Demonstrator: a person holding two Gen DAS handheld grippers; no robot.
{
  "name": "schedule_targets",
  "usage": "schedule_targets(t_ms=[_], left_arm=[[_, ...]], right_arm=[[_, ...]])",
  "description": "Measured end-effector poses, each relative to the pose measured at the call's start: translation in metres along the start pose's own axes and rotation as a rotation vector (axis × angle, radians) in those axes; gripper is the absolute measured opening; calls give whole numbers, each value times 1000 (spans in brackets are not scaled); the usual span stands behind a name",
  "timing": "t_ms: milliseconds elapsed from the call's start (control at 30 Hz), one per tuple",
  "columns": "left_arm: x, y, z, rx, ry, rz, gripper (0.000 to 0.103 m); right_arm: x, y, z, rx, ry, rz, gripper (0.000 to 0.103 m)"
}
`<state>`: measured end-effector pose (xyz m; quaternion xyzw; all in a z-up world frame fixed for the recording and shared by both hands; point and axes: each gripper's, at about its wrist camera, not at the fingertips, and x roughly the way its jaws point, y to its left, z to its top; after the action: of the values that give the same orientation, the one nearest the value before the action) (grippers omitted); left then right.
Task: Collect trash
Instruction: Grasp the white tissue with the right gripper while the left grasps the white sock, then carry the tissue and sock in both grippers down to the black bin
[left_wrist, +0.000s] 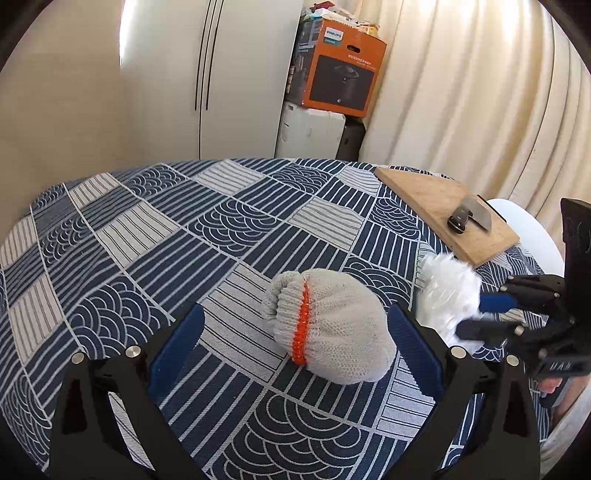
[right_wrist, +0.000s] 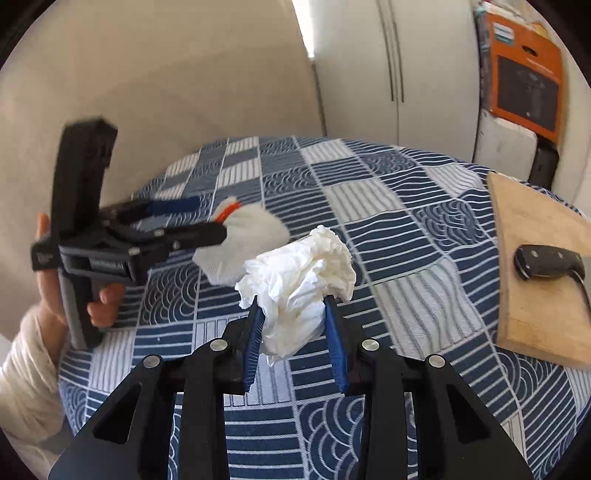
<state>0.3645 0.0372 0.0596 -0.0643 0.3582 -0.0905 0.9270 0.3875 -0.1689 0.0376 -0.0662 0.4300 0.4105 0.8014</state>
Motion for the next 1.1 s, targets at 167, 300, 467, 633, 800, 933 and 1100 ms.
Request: schedule_targets(t_ms=[167,300,467,633,800,933,1100], left_arm=[[6,0,-1,-18,19,-22,97],[11,0,-2,-57,34,-74,97],[22,-1,-2,-63,88,-63,97],[22,-11,-2,9,103,-5,69],[14,-20,-3,81,99,2,48],[13,-21,-5,113,96,27,45],[9,-24,-8,168,81,51,44]], right_arm=[[-14,-21,-2,70,-43,-22,30],[-15,-25,-5,74,-25,-76,30],[-20,-28,-7,75,-33,-80,31],[-19,-28,-6,75,-28,-99,32],[-22,-30,-6,82,-51,-161,32],[-22,-33,-7,90,-50,-166,32],[-20,-33,-7,83,-45,-168,32]])
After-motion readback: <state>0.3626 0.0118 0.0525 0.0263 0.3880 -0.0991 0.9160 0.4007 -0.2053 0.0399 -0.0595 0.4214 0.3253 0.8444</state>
